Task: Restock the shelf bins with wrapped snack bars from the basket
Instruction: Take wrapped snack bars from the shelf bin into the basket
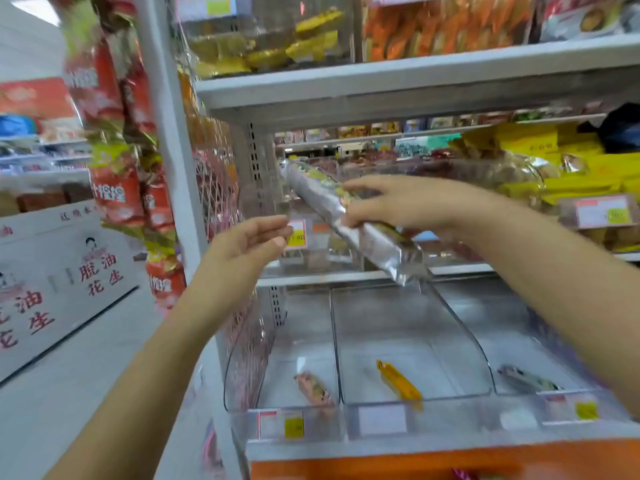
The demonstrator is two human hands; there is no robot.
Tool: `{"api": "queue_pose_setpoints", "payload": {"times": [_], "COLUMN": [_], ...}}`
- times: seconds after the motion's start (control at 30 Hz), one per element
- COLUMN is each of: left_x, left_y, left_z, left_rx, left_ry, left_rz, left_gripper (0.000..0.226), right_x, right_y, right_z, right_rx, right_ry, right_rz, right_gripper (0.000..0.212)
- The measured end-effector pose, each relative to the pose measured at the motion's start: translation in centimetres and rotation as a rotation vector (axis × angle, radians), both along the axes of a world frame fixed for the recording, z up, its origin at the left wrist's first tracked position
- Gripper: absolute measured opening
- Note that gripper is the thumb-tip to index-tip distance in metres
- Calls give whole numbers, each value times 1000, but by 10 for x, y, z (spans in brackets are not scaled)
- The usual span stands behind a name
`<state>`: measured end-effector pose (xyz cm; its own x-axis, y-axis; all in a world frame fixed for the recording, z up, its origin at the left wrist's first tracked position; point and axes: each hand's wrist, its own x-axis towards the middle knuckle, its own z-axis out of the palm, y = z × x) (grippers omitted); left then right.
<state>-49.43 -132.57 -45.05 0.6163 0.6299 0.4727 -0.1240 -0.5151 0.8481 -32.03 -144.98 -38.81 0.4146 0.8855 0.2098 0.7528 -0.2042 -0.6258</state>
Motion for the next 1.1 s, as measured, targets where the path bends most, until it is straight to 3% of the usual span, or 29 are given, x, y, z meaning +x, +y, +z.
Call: {"api": "queue_pose_setpoints", "payload": {"times": [0.1,0.2,0.33,0.43,0.6,0.7,0.73,0.83,0.97,1.1], "left_x": [6,16,19,15,14,14,14,15,18,20], "left_y": [38,75,95,96,99,101,102,103,106,109], "left_z": [17,16,4,0,-2,-4,-6,-8,-11,-13], "left_rx": [498,681,691,715,740,766,763,743,739,753], "left_ry": [257,483,515,481,475,451,442,418,391,368], "left_rz": [337,372,294,276,273,269,268,256,249,241], "left_gripper": [39,48,49,50,51,51,51,48,47,45], "right_x": [15,25,25,25,26,23,23,21,25,33], "right_y": [42,87,127,151,190,199,203,207,217,226], "right_z": [38,62,71,60,36,26,23,17,15,12], "right_rx": [-106,-176,-295,-392,-470,-530,-540,-585,-635,-700], "right_ry": [148,170,200,161,28,-107,-169,-302,-311,-207], "right_rz": [-25,-93,-106,-130,-186,-168,-174,-171,-150,-206], "right_gripper": [33,38,44,11,15,54,58,54,39,62]}}
